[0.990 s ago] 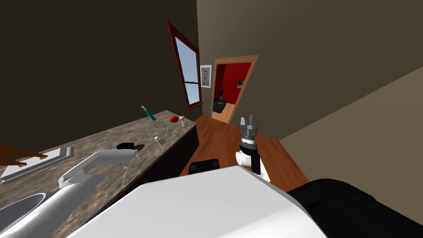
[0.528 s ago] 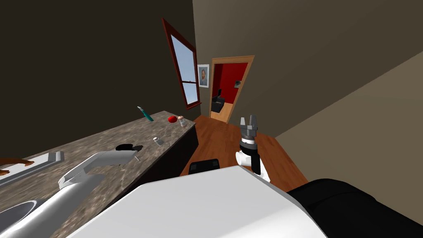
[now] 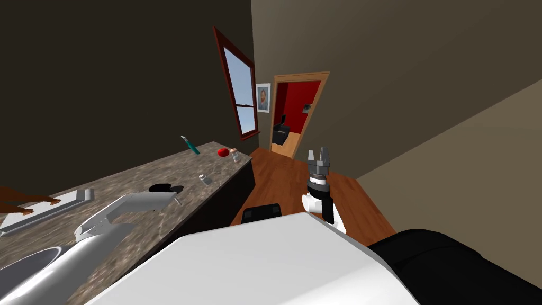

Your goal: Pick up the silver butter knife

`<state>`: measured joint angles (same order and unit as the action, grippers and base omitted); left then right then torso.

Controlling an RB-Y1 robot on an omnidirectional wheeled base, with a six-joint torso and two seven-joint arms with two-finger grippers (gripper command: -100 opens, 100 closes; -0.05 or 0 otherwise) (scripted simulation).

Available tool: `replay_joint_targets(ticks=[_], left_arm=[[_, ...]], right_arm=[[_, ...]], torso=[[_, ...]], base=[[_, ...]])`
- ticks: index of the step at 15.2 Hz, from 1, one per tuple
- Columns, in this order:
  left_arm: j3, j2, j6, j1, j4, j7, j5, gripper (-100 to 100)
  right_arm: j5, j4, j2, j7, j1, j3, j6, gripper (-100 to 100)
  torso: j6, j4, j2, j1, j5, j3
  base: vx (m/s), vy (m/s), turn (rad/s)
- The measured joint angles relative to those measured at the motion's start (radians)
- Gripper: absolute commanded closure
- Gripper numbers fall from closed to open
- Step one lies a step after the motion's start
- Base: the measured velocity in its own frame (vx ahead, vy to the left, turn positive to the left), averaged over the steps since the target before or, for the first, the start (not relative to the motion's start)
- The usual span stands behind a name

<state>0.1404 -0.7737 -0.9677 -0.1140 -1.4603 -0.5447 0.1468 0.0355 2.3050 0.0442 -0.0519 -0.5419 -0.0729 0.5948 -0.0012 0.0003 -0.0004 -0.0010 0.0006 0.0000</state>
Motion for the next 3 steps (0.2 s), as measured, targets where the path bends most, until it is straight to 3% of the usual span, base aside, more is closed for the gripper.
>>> replay_joint_targets(ticks=[3], left_arm=[[0.0, -0.001, -0.025, -0.012, -0.048, -0.008, 0.005, 100]], right_arm=[[0.0, 0.0, 0.0, 0.0, 0.0, 0.0, 0.0, 0]], torso=[[0.0, 0.0, -0.001, -0.001, 0.0, -0.001]], base=[[0.026, -0.029, 0.093]])
